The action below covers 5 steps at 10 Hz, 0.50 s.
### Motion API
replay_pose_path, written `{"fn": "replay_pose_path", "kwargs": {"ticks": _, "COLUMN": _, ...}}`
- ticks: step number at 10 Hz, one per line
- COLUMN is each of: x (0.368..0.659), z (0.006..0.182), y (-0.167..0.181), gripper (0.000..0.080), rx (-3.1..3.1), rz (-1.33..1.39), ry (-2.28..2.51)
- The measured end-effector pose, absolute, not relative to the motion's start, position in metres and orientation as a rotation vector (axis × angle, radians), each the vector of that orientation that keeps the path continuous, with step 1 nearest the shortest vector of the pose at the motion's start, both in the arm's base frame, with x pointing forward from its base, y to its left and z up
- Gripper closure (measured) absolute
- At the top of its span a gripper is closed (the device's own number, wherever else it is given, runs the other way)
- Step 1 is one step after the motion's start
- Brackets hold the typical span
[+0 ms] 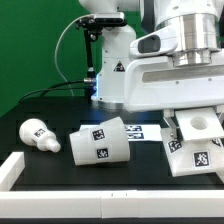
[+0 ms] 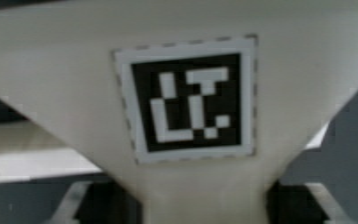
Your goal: Assemble lamp
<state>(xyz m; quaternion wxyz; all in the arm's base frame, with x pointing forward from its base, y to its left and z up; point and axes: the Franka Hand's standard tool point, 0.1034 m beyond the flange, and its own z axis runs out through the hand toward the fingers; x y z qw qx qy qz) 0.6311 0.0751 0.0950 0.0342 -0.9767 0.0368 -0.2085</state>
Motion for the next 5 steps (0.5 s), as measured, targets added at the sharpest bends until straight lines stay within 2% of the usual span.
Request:
{"fn": "replay_pose_path", "kwargs": {"ticks": 2, "x": 0.627, "z": 0.088, "y": 0.077, "gripper": 0.0420, "rx": -2.967, "rz": -0.809, "ry": 0.108}}
{"fn": "replay_pose_path", "kwargs": {"ticks": 3, "x": 0.621, "z": 0.075, "y": 0.079, "gripper": 0.0420, "rx": -2.977, "rz": -0.801, "ry": 0.092}}
{"fn": "replay_pose_path", "kwargs": {"ticks": 5, "x": 0.619, "z": 0.065, "y": 0.083, "gripper": 0.0420, "rx": -2.985, "rz": -0.833, "ry": 0.073}}
